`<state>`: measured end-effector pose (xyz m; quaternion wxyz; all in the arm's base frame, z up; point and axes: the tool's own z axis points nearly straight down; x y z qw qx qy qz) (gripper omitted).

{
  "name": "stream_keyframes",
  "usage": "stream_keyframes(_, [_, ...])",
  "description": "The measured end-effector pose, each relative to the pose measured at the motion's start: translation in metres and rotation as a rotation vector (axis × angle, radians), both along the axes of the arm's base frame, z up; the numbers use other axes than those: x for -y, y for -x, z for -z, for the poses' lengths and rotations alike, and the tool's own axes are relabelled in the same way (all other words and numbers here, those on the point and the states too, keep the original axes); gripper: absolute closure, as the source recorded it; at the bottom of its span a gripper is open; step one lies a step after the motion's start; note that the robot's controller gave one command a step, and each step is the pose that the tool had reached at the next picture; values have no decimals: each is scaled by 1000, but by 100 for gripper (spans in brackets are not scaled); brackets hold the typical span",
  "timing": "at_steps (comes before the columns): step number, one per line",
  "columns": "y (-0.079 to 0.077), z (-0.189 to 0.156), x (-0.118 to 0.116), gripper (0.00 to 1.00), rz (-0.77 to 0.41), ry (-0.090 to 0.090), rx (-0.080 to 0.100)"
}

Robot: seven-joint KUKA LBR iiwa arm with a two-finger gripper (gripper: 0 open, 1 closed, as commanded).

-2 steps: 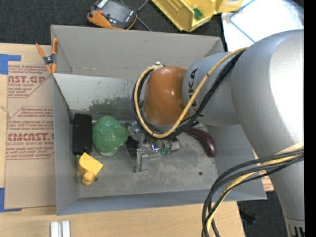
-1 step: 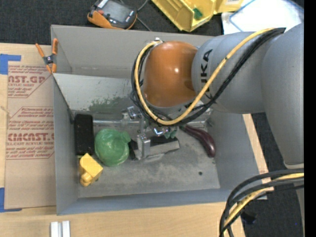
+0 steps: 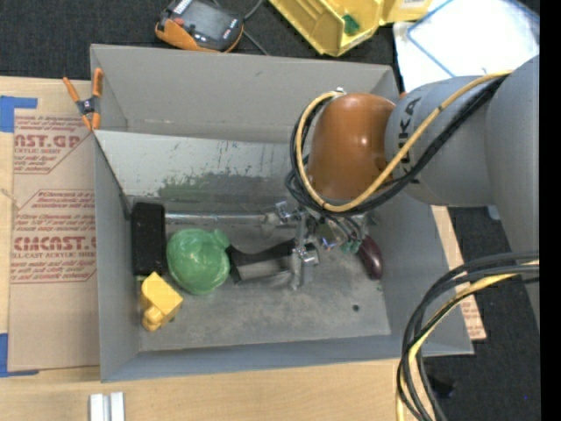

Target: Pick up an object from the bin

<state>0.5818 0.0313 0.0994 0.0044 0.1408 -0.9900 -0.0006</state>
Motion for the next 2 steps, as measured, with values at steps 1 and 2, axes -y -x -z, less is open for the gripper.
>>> stream_keyframes(1, [-6, 29, -22, 0, -159, -12, 28])
stream_keyframes(2, [6, 28, -23, 100, -133, -5, 12])
